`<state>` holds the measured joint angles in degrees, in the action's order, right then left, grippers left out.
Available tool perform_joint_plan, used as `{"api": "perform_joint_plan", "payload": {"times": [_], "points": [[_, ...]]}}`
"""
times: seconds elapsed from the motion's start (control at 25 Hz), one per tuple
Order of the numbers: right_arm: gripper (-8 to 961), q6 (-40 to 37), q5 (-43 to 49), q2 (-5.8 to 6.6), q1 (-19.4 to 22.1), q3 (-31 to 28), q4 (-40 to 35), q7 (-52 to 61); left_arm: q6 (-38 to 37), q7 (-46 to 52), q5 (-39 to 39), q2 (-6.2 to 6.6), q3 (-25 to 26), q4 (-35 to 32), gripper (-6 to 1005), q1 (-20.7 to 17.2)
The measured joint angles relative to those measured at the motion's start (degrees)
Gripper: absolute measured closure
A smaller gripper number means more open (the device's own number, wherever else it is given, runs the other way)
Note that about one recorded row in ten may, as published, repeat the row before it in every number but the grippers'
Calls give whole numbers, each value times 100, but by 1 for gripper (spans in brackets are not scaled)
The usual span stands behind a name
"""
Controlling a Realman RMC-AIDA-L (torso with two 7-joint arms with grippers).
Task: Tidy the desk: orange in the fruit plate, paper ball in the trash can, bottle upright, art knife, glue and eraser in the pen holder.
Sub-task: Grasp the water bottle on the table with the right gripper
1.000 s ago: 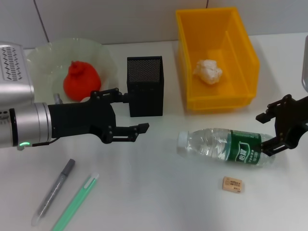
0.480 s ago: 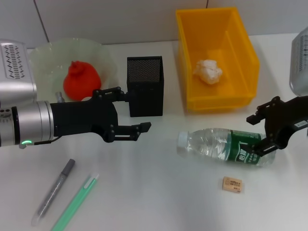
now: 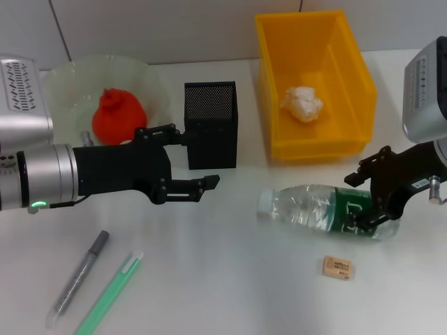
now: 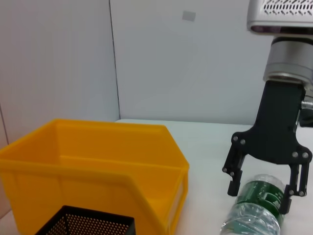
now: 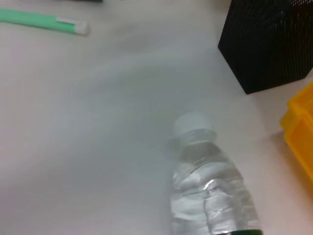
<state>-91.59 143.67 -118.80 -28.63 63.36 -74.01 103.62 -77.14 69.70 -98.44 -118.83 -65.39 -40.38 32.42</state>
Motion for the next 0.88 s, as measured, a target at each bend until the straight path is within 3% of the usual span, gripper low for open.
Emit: {"api": "perform_joint_plan", "payload": {"times": [0.88], "points": [[203,574,279,22,-44,-10,613,73,15,4,0,0,0,20,165,32]]}}
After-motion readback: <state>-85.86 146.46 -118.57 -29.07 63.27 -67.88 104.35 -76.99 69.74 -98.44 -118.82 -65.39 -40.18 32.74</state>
